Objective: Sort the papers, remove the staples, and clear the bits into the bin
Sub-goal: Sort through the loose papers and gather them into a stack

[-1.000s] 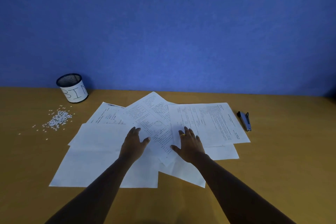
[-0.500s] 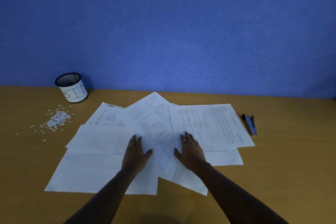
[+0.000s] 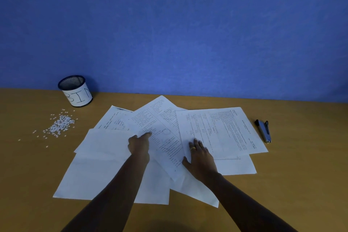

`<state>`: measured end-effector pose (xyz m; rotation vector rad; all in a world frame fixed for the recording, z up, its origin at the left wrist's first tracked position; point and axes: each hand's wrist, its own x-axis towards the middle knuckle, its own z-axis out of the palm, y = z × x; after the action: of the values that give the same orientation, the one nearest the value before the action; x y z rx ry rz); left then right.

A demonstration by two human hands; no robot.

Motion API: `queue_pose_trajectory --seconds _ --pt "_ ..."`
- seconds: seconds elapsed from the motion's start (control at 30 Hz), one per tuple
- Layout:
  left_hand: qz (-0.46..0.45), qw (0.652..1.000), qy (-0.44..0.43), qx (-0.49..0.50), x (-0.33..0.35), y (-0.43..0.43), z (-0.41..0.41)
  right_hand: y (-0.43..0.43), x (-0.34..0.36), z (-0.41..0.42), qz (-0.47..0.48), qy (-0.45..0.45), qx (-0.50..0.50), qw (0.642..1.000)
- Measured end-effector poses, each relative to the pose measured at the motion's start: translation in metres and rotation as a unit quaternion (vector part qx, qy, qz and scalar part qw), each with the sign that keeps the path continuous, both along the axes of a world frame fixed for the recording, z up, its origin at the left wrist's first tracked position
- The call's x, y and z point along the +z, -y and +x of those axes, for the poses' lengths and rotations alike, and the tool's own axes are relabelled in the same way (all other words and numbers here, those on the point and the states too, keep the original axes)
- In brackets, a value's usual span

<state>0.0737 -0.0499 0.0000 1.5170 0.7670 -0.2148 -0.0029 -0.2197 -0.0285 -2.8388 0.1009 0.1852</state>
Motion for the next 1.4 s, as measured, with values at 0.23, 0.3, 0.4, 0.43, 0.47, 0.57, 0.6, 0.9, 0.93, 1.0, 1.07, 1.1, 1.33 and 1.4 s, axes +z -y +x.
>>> queue_pose_trajectory --seconds 0.23,0.3,0.4,0.43,0.47,0.57,0.6,0.9,0.93,1.0,1.07,1.1,1.33,1.4 --pt "-0.052 0.996 0.016 -0.076 -0.004 0.008 -0.003 0.001 -0.005 -0.005 0.008 0.023 0.067 0.997" --pt "-0.032 0.994 0.009 -0.108 -0.005 0.011 -0.005 0.001 -0.004 -0.004 0.009 0.032 0.082 0.996" --pt "-0.037 0.991 0.009 -0.128 -0.004 0.01 -0.005 0.006 -0.006 -0.003 0.014 0.054 0.093 0.994" --pt "-0.048 0.989 0.015 -0.138 -0.003 0.008 -0.005 0.008 -0.008 -0.003 0.024 0.078 0.099 0.992" --pt "-0.067 0.987 0.024 -0.144 -0.001 0.007 -0.005 0.01 -0.008 -0.004 0.036 0.112 0.115 0.986" --pt "-0.136 0.975 0.048 -0.168 0.005 -0.003 -0.006 0.021 -0.01 -0.007 0.063 0.184 0.179 0.964" --pt "-0.158 0.969 0.052 -0.185 0.006 -0.008 -0.006 0.024 -0.008 -0.009 0.06 0.198 0.197 0.958" --pt "-0.149 0.968 0.042 -0.197 0.01 -0.034 -0.006 0.055 0.004 -0.014 0.056 0.222 0.318 0.92" --pt "-0.141 0.969 0.037 -0.198 0.009 -0.037 -0.006 0.057 0.003 -0.013 0.06 0.219 0.317 0.921" --pt "-0.136 0.969 0.023 -0.202 0.004 -0.04 -0.005 0.059 0.003 -0.013 0.081 0.211 0.31 0.923" --pt "-0.131 0.963 0.02 -0.237 0.001 -0.041 -0.004 0.059 0.004 -0.012 0.102 0.207 0.307 0.923" --pt "-0.134 0.956 0.029 -0.26 0.0 -0.04 -0.005 0.058 0.004 -0.011 0.108 0.207 0.306 0.923" --pt "-0.131 0.949 0.079 -0.275 -0.012 -0.047 -0.011 0.054 0.002 -0.011 0.196 0.126 0.124 0.965" --pt "-0.145 0.948 0.083 -0.272 -0.013 -0.05 -0.012 0.048 0.016 -0.011 0.33 0.08 0.009 0.941"
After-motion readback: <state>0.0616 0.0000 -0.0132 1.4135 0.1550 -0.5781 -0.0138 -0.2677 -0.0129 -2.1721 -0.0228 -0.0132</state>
